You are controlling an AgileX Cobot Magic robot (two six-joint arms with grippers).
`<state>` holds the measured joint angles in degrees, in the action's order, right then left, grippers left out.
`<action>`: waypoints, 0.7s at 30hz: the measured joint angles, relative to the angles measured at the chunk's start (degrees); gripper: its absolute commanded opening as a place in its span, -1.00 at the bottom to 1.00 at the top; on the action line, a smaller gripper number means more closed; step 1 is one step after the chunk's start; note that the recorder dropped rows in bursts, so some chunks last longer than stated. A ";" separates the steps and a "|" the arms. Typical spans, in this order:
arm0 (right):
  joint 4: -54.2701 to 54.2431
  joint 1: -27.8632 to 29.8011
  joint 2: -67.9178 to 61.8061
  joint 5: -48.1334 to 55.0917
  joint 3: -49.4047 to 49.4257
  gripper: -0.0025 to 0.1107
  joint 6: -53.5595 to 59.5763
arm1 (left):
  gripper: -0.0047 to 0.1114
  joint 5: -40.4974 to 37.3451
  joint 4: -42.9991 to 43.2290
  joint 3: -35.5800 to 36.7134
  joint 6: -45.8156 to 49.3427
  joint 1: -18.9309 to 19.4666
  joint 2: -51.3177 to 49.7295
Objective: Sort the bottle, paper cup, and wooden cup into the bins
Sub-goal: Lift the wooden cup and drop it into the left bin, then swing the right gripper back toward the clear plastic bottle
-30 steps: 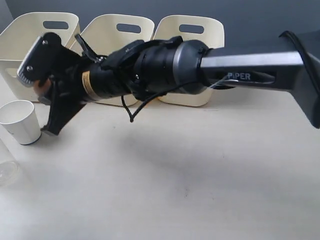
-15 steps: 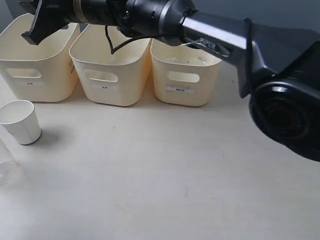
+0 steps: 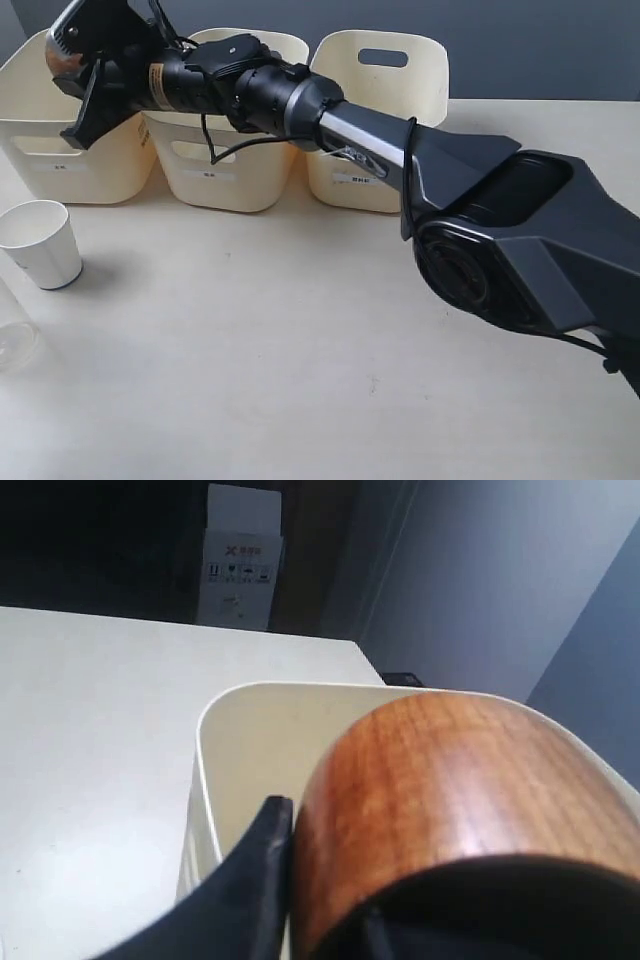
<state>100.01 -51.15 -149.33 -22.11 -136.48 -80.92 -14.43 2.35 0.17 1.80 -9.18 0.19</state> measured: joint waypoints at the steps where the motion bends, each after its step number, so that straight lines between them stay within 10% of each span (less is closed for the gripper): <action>1: 0.00 0.00 -0.23 0.00 0.00 -0.97 0.00 | -0.92 0.00 0.00 0.00 0.00 0.00 0.00; 12: 0.11 0.13 -1.28 0.21 -0.09 -0.39 -0.26 | -0.92 0.00 0.00 0.00 0.00 0.00 0.00; 21: 0.11 0.13 -1.28 0.70 -0.09 -0.37 -0.90 | -0.92 0.00 0.00 0.00 0.00 0.00 0.00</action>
<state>100.13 -51.02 -150.61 -21.42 -136.58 -81.82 -14.43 2.35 0.17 1.80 -9.18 0.19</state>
